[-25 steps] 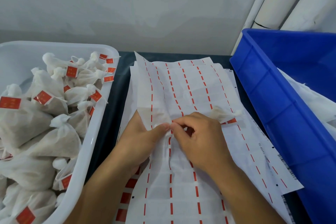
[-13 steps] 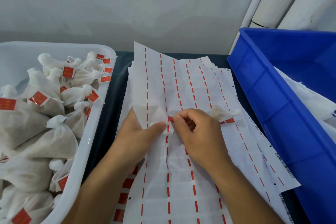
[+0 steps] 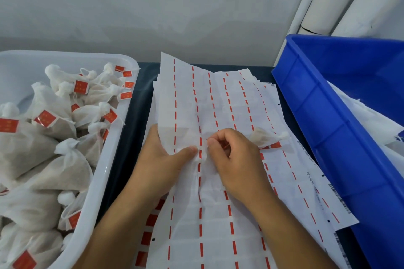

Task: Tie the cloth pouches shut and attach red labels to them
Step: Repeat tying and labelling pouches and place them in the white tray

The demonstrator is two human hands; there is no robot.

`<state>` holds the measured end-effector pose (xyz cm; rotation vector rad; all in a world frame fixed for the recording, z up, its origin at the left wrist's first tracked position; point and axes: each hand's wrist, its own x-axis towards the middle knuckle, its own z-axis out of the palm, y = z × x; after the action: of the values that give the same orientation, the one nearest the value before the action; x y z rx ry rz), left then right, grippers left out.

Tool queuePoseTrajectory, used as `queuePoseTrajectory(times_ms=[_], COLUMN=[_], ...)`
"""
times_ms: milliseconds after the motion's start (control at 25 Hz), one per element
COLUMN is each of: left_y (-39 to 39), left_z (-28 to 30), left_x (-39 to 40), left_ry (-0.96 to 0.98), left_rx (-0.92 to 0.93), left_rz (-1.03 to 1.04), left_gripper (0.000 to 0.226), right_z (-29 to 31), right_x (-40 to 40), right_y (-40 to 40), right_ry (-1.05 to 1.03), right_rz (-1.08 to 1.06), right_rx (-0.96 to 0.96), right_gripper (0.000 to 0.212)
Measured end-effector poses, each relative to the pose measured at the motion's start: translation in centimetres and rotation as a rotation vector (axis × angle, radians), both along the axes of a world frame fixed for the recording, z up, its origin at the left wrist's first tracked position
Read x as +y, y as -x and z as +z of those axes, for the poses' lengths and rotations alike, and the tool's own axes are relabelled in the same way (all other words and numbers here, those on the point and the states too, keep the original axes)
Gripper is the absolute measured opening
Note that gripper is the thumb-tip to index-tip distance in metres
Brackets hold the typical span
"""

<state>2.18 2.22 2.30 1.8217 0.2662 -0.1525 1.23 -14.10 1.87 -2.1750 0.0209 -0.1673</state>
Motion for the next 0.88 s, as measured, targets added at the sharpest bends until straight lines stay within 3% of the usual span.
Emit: queuePoseTrajectory(times_ms=[200, 320, 560, 680, 760, 880], left_y=[0.0, 0.0, 0.6, 0.4, -0.8, -3.0], left_z=[-0.5, -0.7, 0.0, 0.8, 1.0, 1.0], left_x=[0.1, 0.2, -1.5, -5.2, -8.5, -13.4], left_ry=[-0.261, -0.421, -0.806, -0.869, -0.879, -0.893], left_rx=[-0.151, -0.146, -0.358, -0.385, -0.496, -0.624], left_rz=[0.07, 0.071, -0.028, -0.244, -0.375, -0.465], left_gripper=[0.111, 0.12, 0.096, 0.084, 0.073, 0.061], right_z=[1.1, 1.9, 3.1, 3.3, 3.5, 3.7], right_x=[-1.0, -1.8, -4.3, -5.5, -6.3, -7.6], right_y=[-0.2, -0.4, -0.5, -0.8, -1.0, -1.3], right_ry=[-0.303, -0.558, -0.933, -1.034, -1.08, -1.119], right_rz=[-0.077, -0.099, -0.131, -0.249, -0.342, -0.498], right_rx=[0.138, 0.179, 0.026, -0.098, -0.202, -0.326], right_gripper=[0.014, 0.016, 0.017, 0.011, 0.004, 0.024])
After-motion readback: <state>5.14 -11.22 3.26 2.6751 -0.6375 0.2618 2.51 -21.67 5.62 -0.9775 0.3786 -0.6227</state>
